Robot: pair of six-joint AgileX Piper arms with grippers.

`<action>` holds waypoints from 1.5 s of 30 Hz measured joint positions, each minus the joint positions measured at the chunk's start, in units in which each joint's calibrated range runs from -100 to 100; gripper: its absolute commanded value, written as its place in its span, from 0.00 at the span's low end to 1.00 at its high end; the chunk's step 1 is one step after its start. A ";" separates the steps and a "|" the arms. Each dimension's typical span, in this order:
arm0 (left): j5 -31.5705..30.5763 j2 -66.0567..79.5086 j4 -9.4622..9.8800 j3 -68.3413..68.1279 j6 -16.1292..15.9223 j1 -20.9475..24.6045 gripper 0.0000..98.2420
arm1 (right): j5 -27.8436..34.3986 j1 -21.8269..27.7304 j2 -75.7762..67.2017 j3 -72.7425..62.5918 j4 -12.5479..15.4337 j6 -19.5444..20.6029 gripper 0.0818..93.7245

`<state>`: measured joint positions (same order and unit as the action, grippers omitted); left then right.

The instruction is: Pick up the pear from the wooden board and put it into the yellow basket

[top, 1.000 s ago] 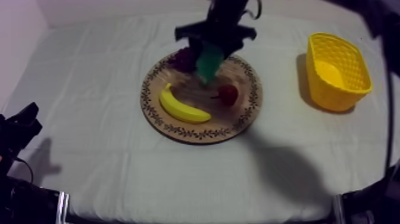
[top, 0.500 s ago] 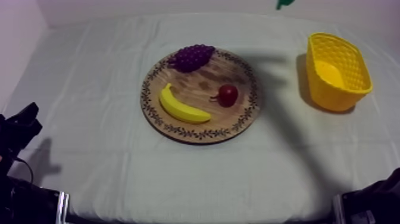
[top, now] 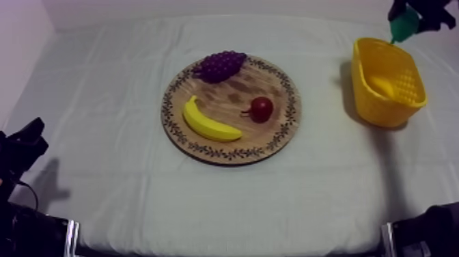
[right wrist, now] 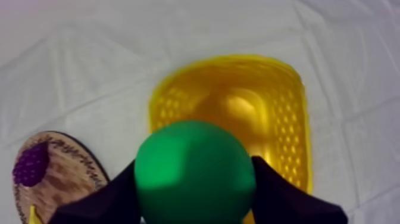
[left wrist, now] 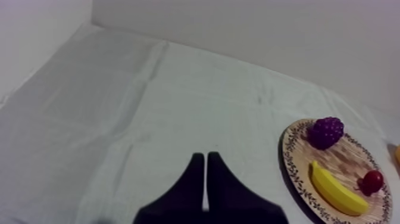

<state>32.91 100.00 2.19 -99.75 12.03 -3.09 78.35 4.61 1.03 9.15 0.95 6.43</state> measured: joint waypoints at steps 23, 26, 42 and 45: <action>0.00 0.00 0.00 0.00 0.00 0.00 0.00 | -3.79 3.72 -11.67 11.94 -0.15 -1.71 0.72; 0.00 0.00 0.00 0.00 0.00 0.00 0.00 | -3.97 3.64 -17.50 13.25 -0.31 -2.00 0.63; 0.00 0.00 0.00 0.00 0.00 0.00 0.00 | -17.99 -3.52 -55.53 32.02 -6.44 0.26 0.09; 0.00 0.00 0.00 0.00 0.00 0.00 0.00 | -23.19 -4.53 -61.43 40.09 -7.45 0.11 0.03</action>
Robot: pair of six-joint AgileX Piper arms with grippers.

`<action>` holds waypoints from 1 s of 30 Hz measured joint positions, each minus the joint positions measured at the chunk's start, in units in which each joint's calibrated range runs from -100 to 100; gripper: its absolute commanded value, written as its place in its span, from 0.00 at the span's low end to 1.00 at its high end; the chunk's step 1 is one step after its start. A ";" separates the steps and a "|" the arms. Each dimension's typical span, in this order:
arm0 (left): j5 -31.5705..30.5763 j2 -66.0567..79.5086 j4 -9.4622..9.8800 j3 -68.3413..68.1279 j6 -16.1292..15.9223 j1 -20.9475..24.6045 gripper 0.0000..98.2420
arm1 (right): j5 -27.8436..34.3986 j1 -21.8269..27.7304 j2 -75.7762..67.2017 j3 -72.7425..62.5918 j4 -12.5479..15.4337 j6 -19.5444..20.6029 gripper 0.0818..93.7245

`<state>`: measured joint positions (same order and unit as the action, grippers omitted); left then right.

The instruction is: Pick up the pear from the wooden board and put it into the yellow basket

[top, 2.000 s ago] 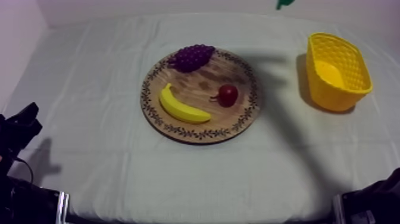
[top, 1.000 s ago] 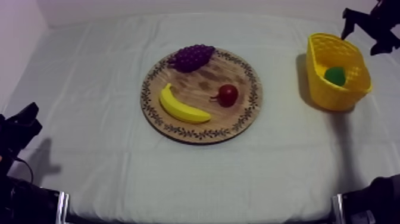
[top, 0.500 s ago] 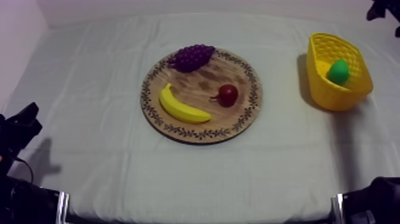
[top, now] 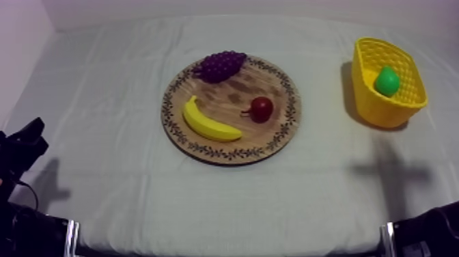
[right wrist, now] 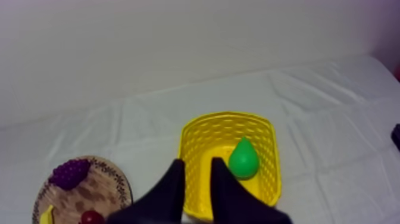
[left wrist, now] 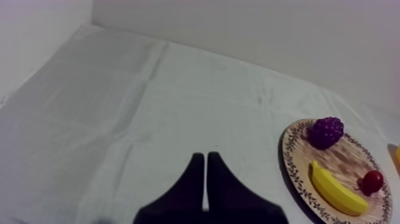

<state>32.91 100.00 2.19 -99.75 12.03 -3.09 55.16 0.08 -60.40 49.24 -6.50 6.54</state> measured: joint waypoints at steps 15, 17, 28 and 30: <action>0.00 0.00 0.00 0.00 0.00 0.00 0.00 | -20.31 0.34 -27.32 43.89 4.89 -6.54 0.00; 0.00 0.00 0.00 0.00 0.00 0.00 0.00 | -19.56 0.67 -29.52 46.97 5.54 -7.02 0.00; 0.00 0.00 0.01 0.00 0.00 0.00 0.00 | -18.05 4.14 -35.11 50.48 7.97 -10.98 0.00; 0.00 0.00 -0.03 0.00 0.00 0.00 0.00 | -18.05 4.55 -35.23 50.54 7.97 -13.21 0.00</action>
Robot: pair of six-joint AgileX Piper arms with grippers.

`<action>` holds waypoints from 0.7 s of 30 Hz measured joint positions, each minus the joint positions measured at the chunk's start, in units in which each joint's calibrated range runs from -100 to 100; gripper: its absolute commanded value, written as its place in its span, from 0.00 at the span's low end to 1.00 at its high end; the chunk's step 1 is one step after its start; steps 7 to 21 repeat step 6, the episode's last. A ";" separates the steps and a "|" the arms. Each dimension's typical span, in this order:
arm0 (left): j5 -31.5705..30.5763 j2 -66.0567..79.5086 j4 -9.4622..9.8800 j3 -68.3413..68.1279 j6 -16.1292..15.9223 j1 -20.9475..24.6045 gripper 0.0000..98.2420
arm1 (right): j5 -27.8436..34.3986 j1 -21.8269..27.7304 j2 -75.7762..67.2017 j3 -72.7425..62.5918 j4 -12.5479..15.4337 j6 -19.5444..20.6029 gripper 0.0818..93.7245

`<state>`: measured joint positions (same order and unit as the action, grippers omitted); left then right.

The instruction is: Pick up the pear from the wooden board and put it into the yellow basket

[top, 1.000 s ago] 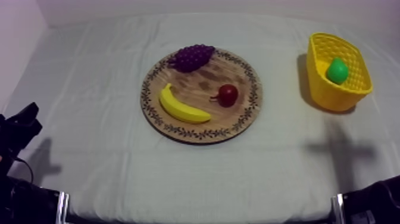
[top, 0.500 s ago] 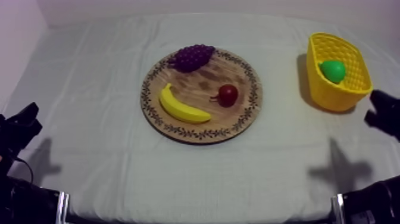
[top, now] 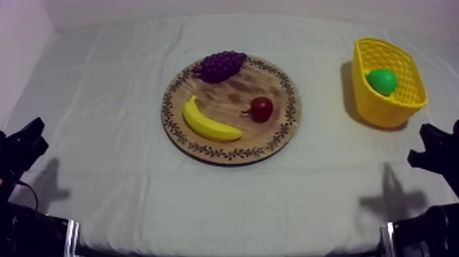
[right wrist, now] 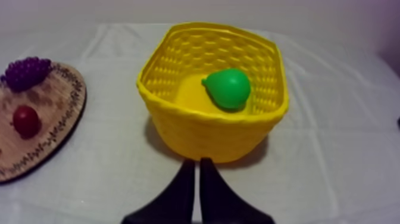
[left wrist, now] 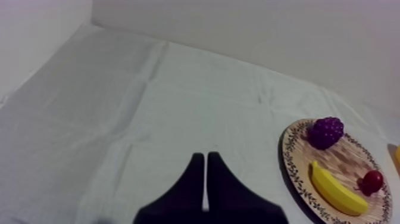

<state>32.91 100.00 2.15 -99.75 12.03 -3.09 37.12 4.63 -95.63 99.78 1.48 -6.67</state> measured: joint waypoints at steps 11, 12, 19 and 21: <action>0.00 0.00 0.00 0.00 0.00 0.00 0.00 | 0.00 0.15 -0.13 0.00 0.00 -5.11 0.00; 0.00 0.00 0.00 0.00 0.00 0.00 0.00 | 0.00 0.15 -0.13 0.00 0.00 -5.11 0.00; 0.00 0.00 0.00 0.00 0.00 0.00 0.00 | 0.00 0.15 -0.13 0.00 0.00 -5.11 0.00; 0.00 0.00 0.00 0.00 0.00 0.00 0.00 | 0.00 0.15 -0.13 0.00 0.00 -5.11 0.00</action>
